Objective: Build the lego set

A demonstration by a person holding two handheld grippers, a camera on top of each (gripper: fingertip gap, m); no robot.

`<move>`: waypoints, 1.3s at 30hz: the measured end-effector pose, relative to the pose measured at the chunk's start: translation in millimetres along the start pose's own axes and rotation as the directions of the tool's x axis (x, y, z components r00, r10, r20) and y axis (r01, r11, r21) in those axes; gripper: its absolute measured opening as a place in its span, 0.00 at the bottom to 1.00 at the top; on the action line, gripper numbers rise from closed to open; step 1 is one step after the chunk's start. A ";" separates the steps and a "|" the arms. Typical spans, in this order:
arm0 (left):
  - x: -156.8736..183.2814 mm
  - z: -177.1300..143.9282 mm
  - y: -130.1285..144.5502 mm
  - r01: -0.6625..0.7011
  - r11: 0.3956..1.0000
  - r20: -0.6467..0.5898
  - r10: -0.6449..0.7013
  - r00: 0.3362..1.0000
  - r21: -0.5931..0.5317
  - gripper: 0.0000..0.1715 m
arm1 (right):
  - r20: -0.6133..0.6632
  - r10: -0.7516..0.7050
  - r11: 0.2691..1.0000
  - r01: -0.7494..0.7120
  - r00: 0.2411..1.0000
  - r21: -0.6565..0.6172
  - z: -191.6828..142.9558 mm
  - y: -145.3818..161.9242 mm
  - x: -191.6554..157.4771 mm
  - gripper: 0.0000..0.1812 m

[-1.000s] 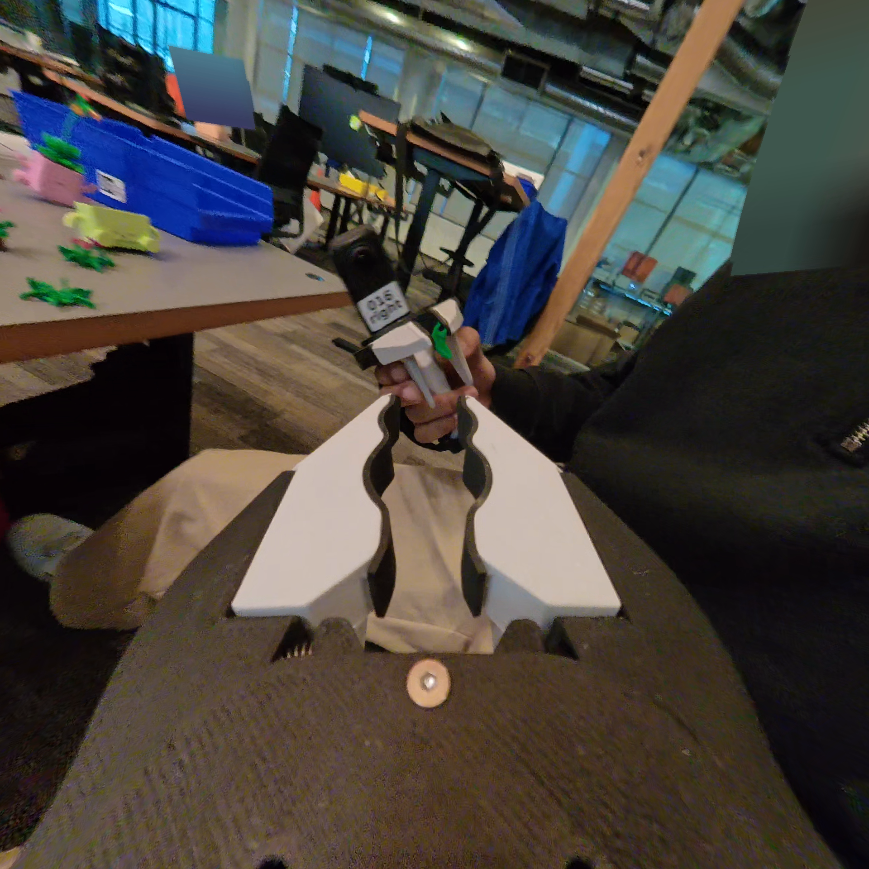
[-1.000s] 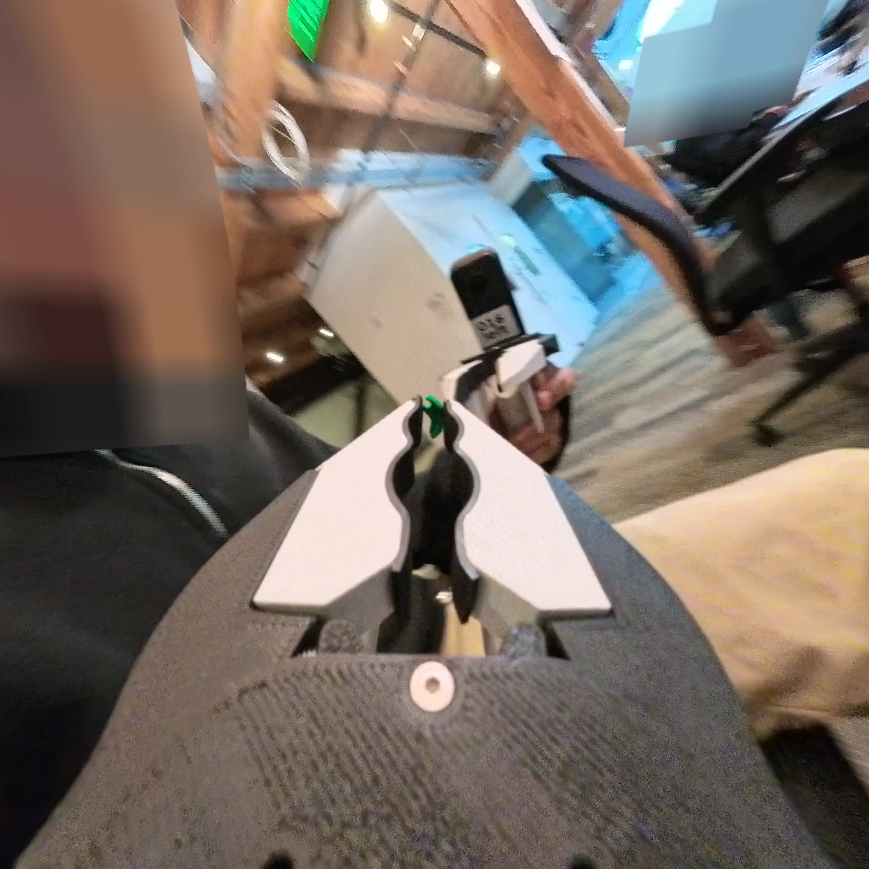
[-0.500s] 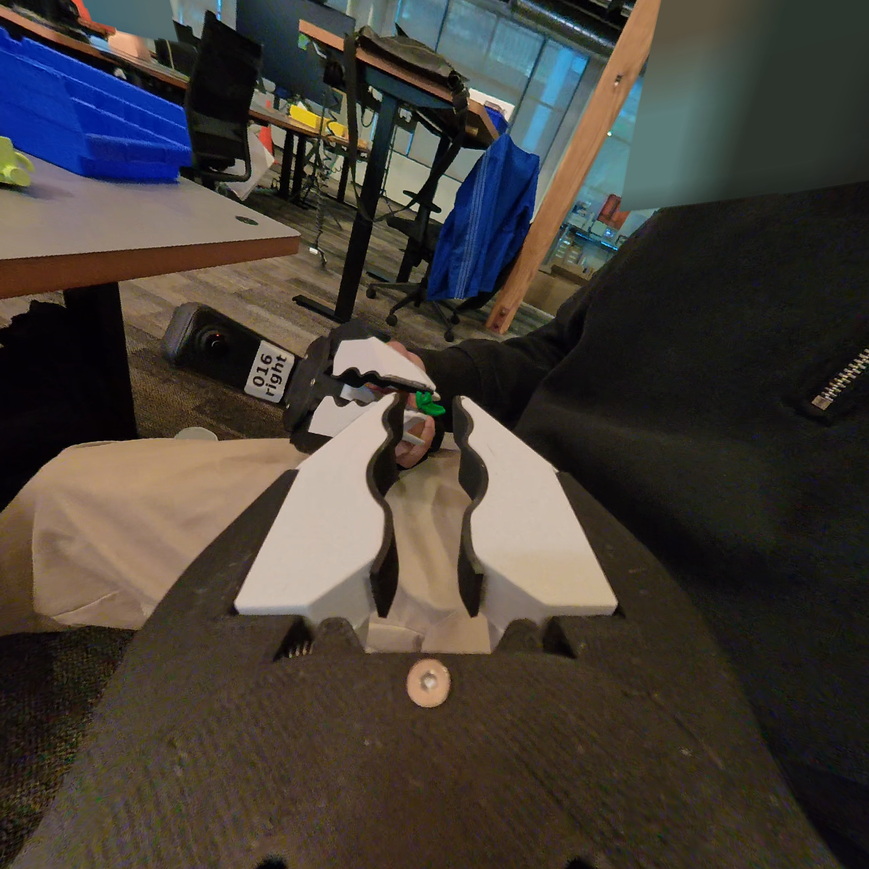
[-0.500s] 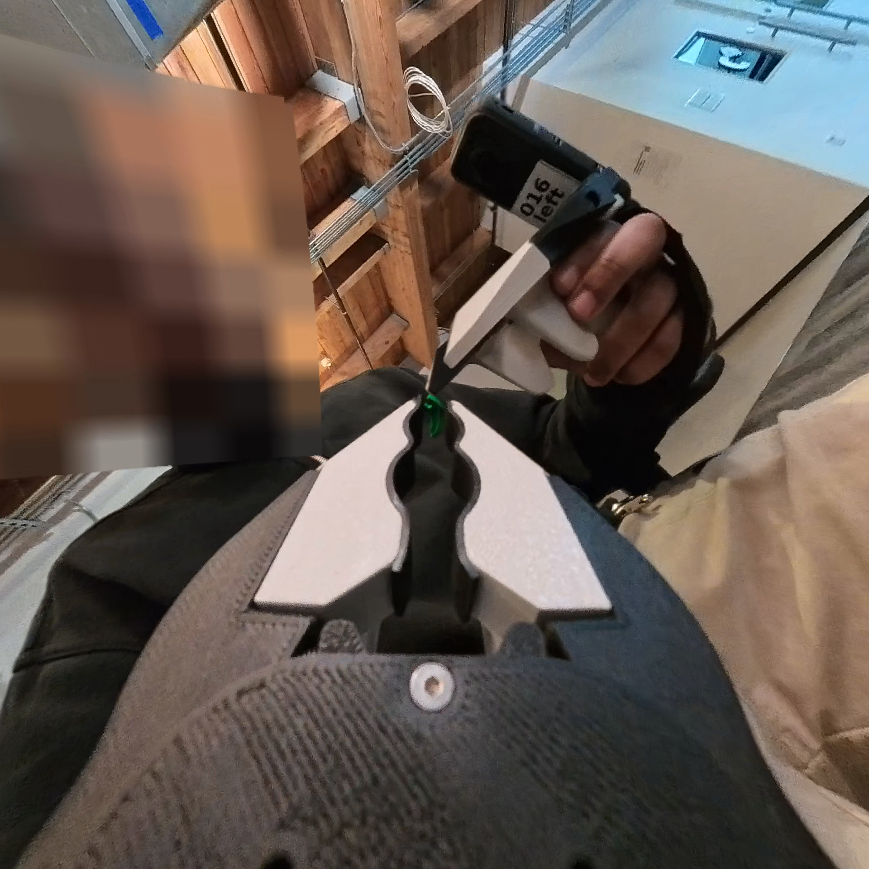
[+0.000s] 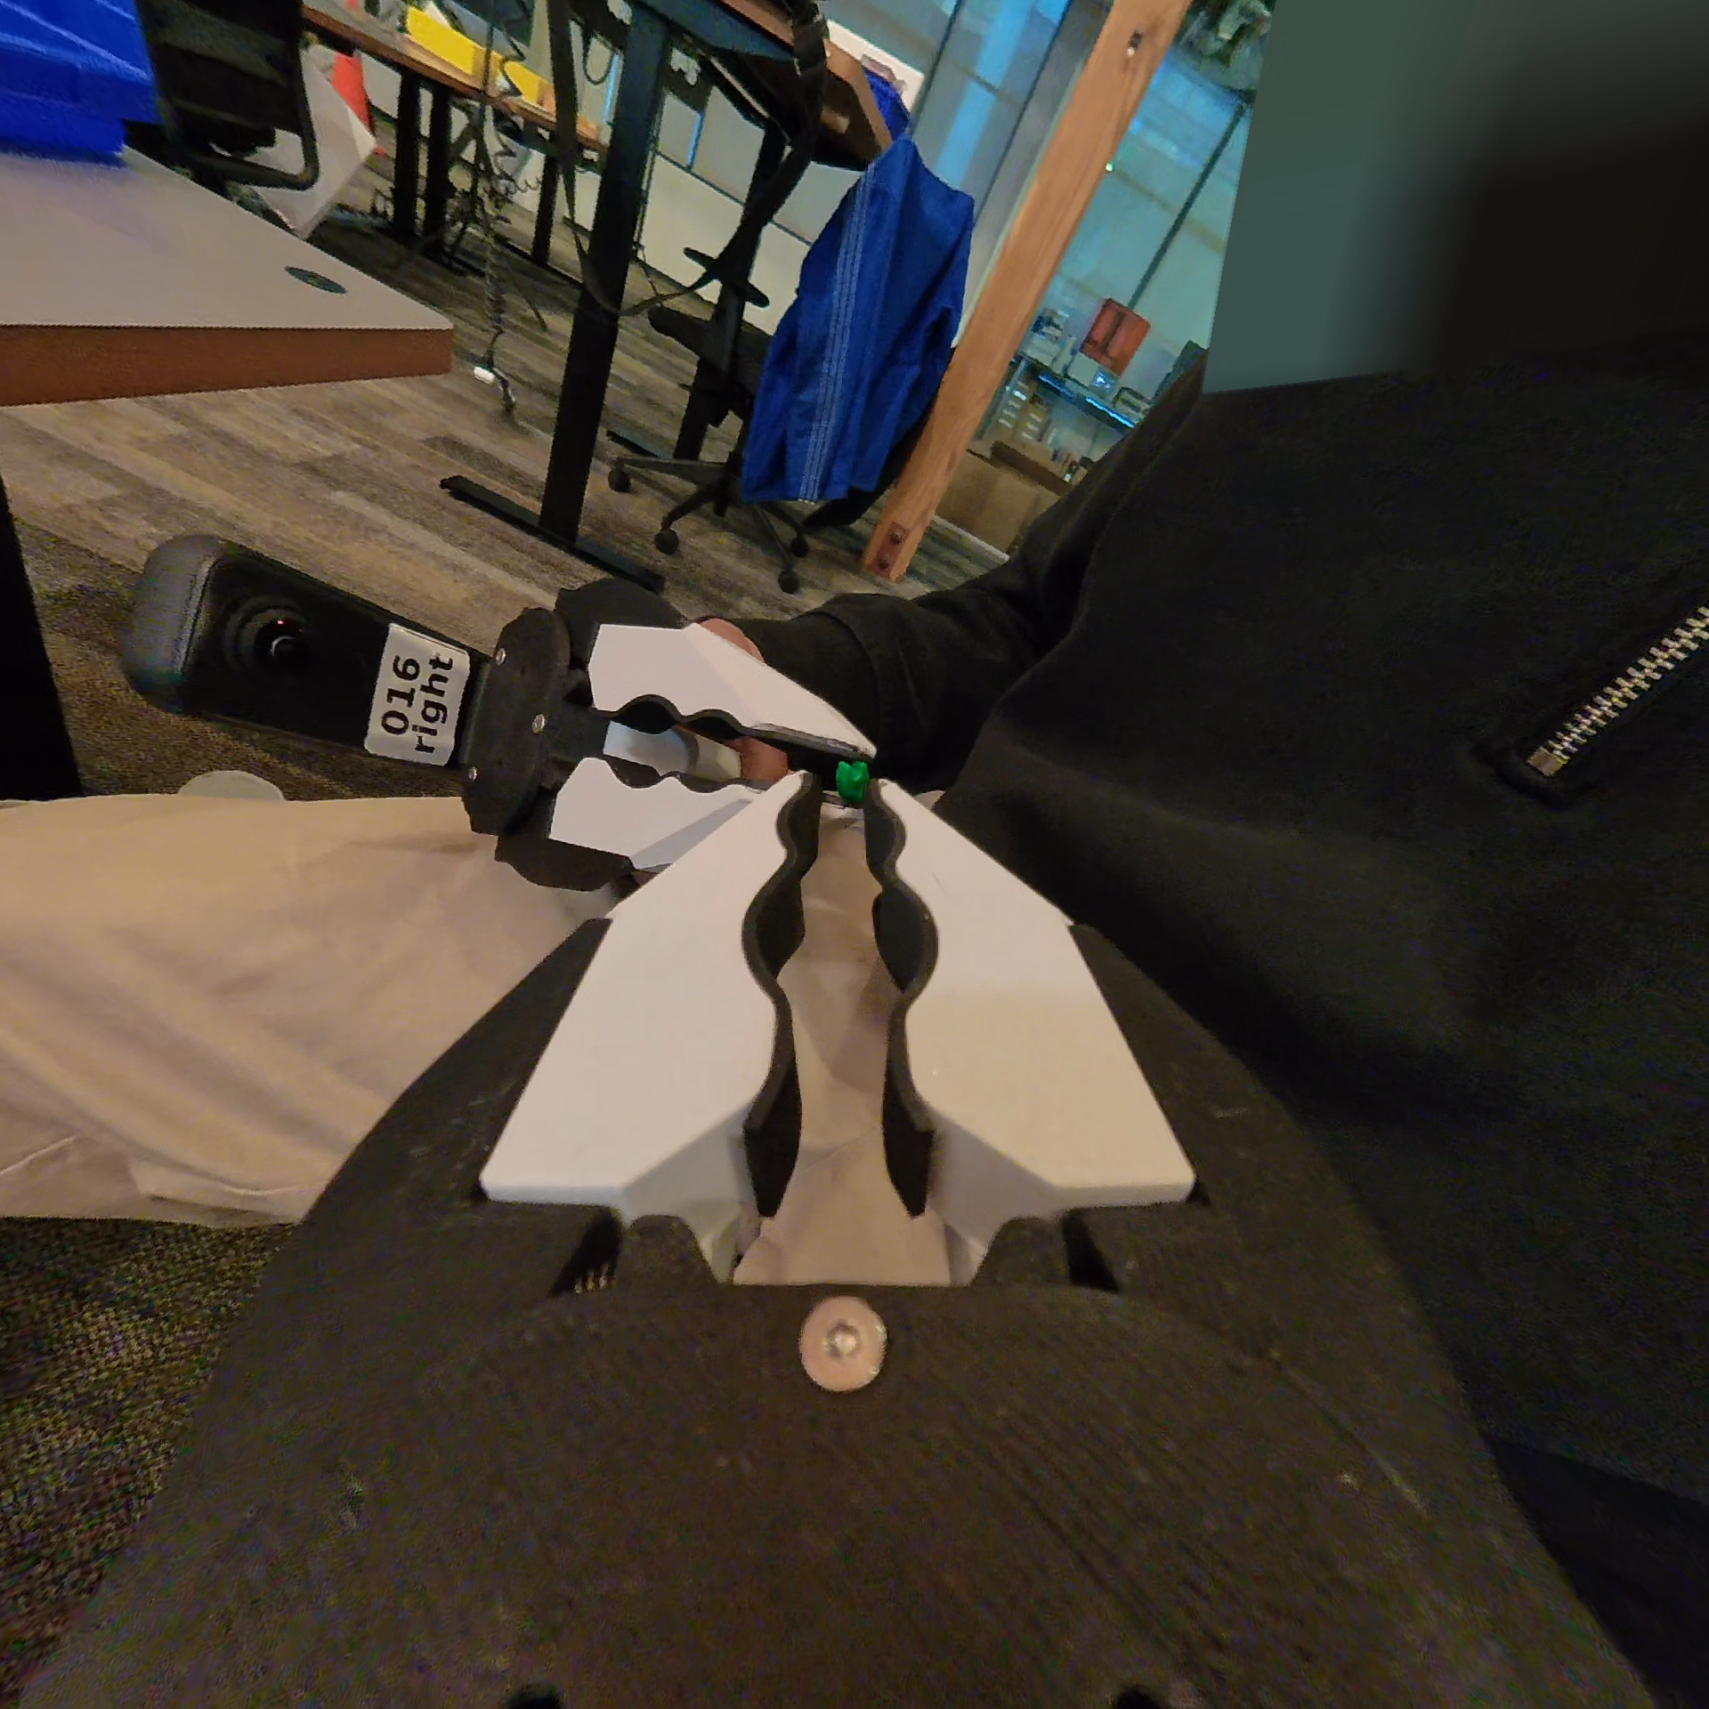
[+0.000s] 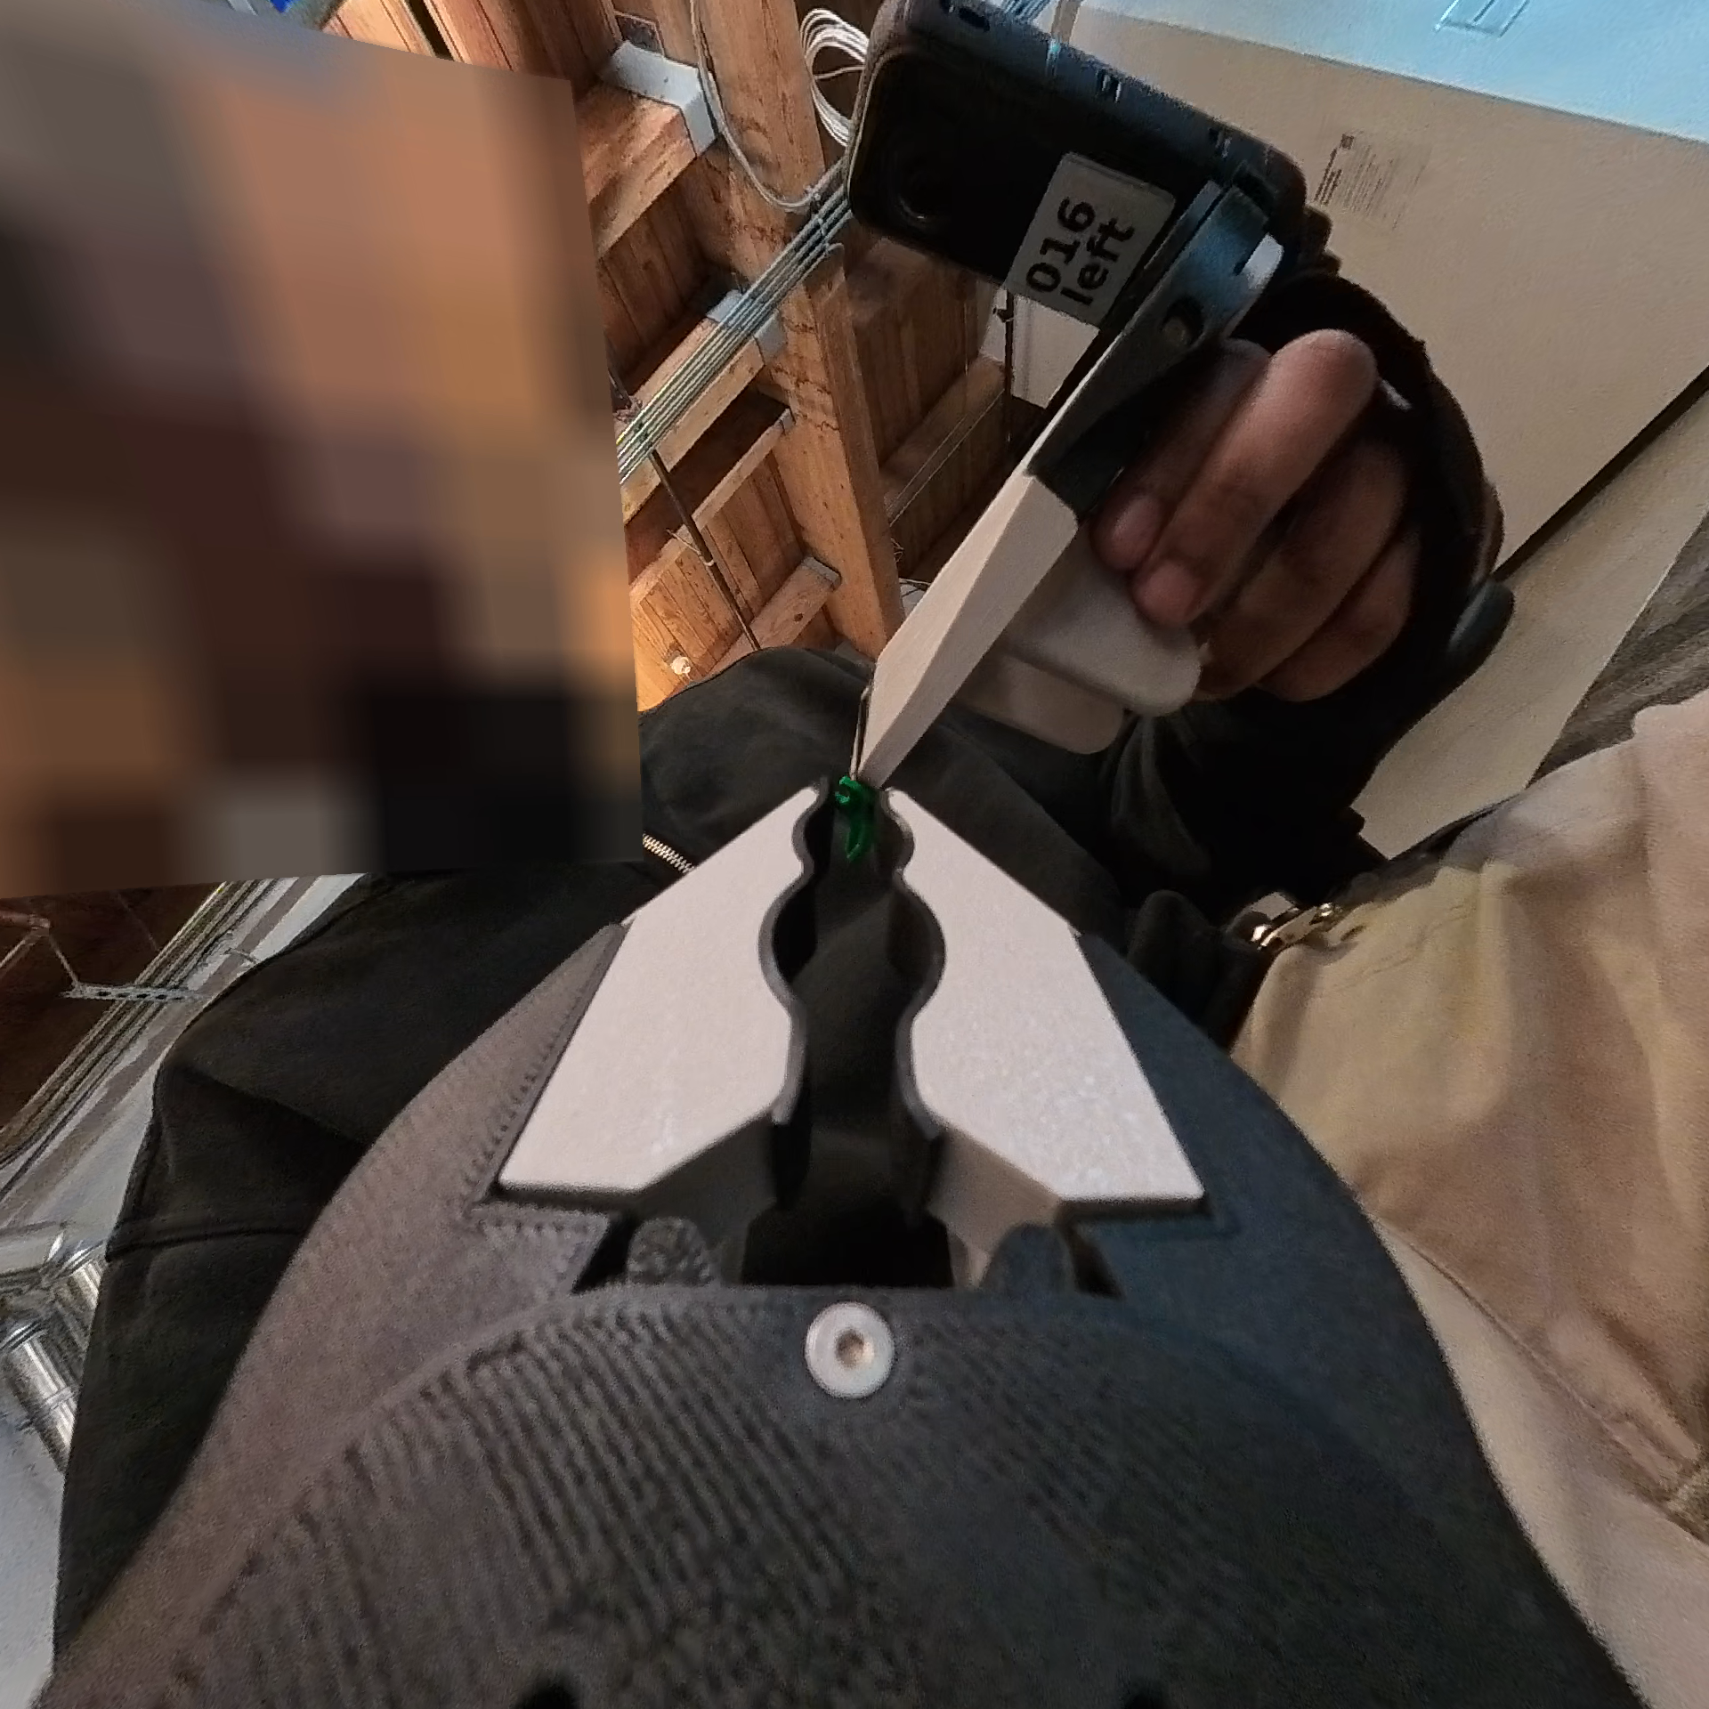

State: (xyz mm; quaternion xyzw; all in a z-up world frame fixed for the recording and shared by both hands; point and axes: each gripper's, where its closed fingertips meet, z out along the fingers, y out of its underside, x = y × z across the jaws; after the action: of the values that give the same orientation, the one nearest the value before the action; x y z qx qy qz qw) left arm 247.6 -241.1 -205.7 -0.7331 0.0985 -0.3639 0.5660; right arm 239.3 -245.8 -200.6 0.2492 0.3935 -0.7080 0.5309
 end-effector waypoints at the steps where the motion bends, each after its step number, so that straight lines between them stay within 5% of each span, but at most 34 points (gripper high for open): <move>1: 0.5 0.3 0.1 0.000 1.000 -0.004 0.000 1.000 -0.001 0.05 | -0.001 0.003 1.000 -0.003 1.000 -0.001 0.0 0.4 0.1 0.03; 13: -0.4 3.2 0.2 -0.010 1.000 0.016 0.010 1.000 -0.021 0.02 | -0.005 0.015 1.000 -0.015 1.000 0.022 -0.6 -1.8 2.8 0.03; 19: -11.5 -9.9 -14.9 0.047 0.996 0.051 -0.051 0.997 0.081 0.01 | -0.140 -0.151 0.978 0.168 0.979 0.122 -13.6 -27.8 1.4 0.08; 22: -26.4 -19.1 -19.9 0.067 0.990 0.125 -0.083 0.989 0.127 0.01 | -0.402 -0.428 0.872 0.487 0.809 0.051 -21.4 -45.0 3.4 0.10; 25: -37.2 -25.3 -23.1 0.090 0.981 0.166 -0.119 0.979 0.171 0.01 | -0.580 -0.685 0.636 0.750 0.440 -0.182 -20.8 -53.8 -1.5 0.14; 27: -40.7 -27.2 -25.4 0.107 0.974 0.166 -0.141 0.976 0.201 0.01 | -0.608 -0.732 0.546 0.798 0.307 -0.254 -18.6 -54.5 -5.6 0.13; 32: -45.4 -25.5 -26.3 0.131 0.965 0.152 -0.169 0.974 0.229 0.01 | -0.615 -0.690 0.598 0.780 0.383 -0.184 -17.4 -55.0 -3.8 0.11; 39: -53.8 -23.2 -28.0 0.149 0.953 0.152 -0.194 0.969 0.264 0.01 | -0.649 -0.648 0.636 0.751 0.398 -0.175 -24.3 -57.1 8.2 0.00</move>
State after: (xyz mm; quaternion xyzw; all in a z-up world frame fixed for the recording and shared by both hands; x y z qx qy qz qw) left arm 186.6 -219.3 -201.0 -0.6908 -0.0630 -0.3550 0.6267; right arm 181.0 -223.1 -203.9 0.3307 0.5680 -0.7536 -0.0123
